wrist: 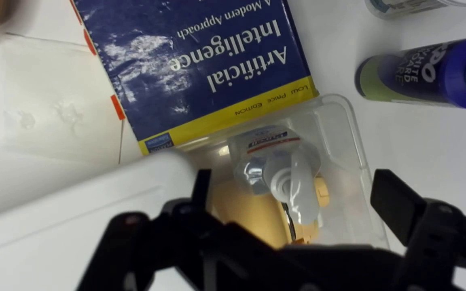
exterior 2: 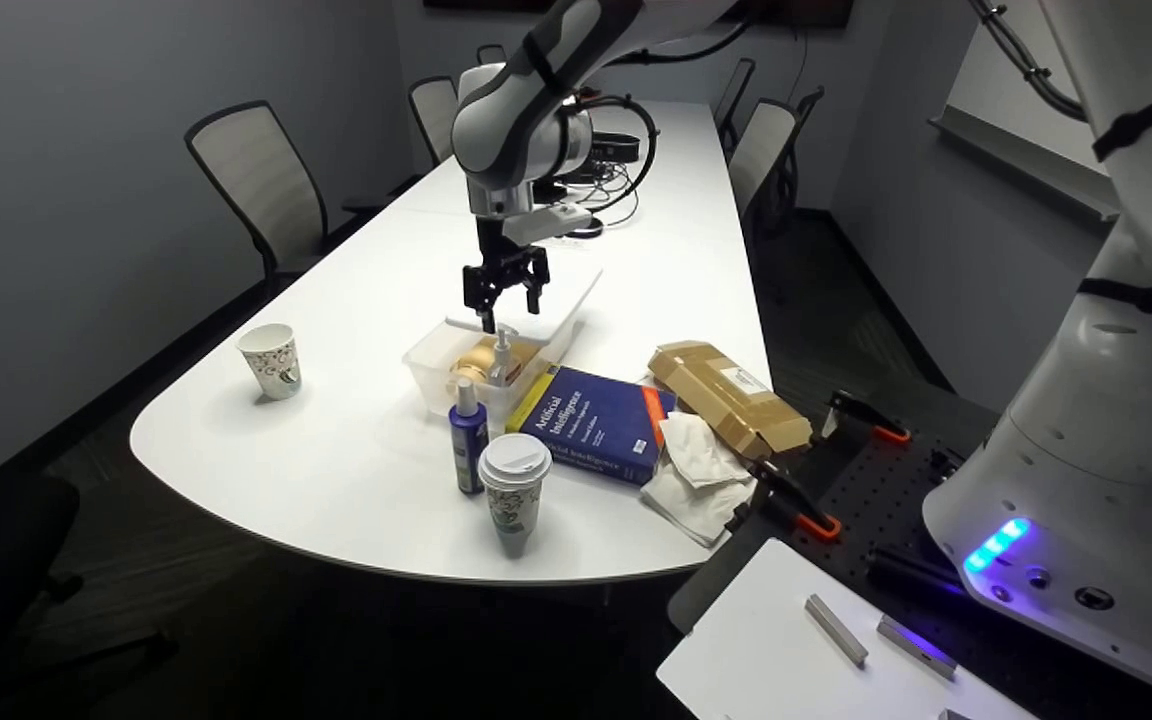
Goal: Put the transparent bottle in the bowl
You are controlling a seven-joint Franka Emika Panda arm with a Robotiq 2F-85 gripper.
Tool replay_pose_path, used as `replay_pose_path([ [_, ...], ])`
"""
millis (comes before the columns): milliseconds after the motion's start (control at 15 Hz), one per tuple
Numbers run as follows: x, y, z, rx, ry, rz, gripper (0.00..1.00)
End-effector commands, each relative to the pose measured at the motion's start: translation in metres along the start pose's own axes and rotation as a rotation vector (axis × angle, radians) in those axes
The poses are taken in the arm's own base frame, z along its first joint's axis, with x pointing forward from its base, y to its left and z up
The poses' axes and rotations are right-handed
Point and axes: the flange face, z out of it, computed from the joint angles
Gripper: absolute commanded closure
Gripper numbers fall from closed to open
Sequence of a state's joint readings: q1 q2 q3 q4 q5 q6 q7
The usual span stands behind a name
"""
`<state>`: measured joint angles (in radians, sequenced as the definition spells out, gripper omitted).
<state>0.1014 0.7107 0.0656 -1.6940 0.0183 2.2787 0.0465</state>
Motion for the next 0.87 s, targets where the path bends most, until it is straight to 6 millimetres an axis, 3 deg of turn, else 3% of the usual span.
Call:
replay_pose_path([
  [0,-0.008,0.007,-0.044,0.021,-0.014,0.104,0.00],
  [400,-0.022,0.057,-0.103,0.110,-0.022,0.382,0.00],
  [667,-0.026,0.097,-0.119,0.096,0.002,0.512,0.00],
  [800,-0.028,0.108,-0.121,0.086,0.007,0.540,0.00],
])
